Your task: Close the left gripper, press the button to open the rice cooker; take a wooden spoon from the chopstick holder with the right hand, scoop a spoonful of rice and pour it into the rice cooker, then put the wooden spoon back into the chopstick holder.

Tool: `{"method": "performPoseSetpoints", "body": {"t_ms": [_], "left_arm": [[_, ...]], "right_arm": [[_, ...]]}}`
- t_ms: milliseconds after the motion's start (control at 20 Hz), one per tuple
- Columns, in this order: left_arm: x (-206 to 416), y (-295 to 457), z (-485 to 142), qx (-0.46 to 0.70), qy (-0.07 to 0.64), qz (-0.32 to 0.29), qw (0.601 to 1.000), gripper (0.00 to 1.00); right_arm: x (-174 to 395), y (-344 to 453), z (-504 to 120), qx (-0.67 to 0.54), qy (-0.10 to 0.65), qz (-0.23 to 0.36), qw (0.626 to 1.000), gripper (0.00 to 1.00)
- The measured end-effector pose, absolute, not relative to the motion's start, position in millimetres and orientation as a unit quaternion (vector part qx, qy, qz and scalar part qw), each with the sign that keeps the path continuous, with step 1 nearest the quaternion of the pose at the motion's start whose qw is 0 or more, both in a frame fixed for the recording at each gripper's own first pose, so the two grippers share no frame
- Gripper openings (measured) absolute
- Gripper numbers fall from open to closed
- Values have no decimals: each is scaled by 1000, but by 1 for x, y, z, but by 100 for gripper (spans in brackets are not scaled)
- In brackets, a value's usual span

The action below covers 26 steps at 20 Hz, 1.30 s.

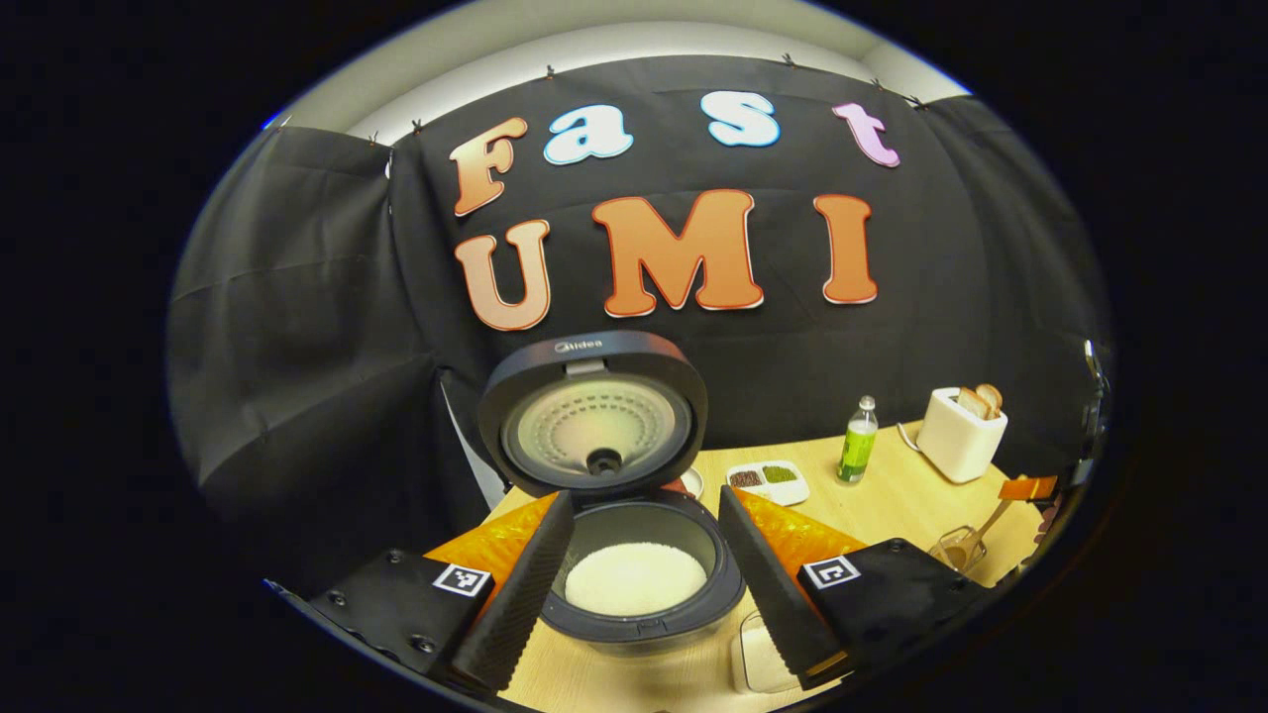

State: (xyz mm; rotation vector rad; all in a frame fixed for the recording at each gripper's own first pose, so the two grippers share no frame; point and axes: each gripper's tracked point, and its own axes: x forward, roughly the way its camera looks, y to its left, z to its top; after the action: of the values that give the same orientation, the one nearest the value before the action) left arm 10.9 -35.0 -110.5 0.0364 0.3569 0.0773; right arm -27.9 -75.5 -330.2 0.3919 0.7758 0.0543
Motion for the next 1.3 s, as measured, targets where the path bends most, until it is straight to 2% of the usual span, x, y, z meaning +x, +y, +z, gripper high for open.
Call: {"method": "performPoseSetpoints", "body": {"t_ms": [50, 100, 250, 300, 350, 450, 600, 700, 750, 850, 950, 1000, 1100, 1300], "left_arm": [[20, -29, -103, 6, 175, 40, 984, 98], [30, -22, -96, -8, 174, 42, 984, 90], [60, -5, -74, -52, 174, 40, 983, 90], [70, -2, -71, -70, 182, 37, 980, 98], [81, 2, -67, -90, 193, 39, 976, 90], [101, 11, -60, -113, 206, 49, 971, 94], [136, 11, -39, -84, 199, 44, 975, 95], [158, 15, -37, -69, 201, 48, 976, 91], [169, 18, -40, -67, 209, 49, 974, 94], [188, 18, -58, -82, 250, 42, 964, 90], [192, 18, -87, -108, 312, 41, 943, 91], [193, 18, -93, -110, 341, 46, 933, 94], [190, 27, -112, -92, 392, 54, 914, 94], [161, 9, -136, -92, 477, 16, 874, 92]], "right_arm": [[-28, -80, -321, 182, 369, 25, 911, 72], [-27, -83, -313, 174, 361, 24, 916, 76], [-24, -92, -284, 154, 337, 22, 928, 81], [-23, -94, -273, 148, 328, 22, 933, 83], [-22, -96, -264, 144, 321, 22, 936, 83], [-21, -93, -246, 142, 308, 32, 940, 83], [-21, -94, -228, 130, 293, 35, 947, 83], [-23, -94, -223, 121, 289, 35, 949, 83], [-24, -95, -220, 118, 287, 35, 950, 83], [-27, -95, -219, 111, 286, 35, 951, 83], [-31, -96, -219, 102, 287, 35, 952, 83], [-33, -97, -219, 98, 288, 36, 952, 83], [-38, -97, -219, 91, 291, 40, 951, 83], [-39, -94, -223, 74, 301, 49, 950, 83]]}}
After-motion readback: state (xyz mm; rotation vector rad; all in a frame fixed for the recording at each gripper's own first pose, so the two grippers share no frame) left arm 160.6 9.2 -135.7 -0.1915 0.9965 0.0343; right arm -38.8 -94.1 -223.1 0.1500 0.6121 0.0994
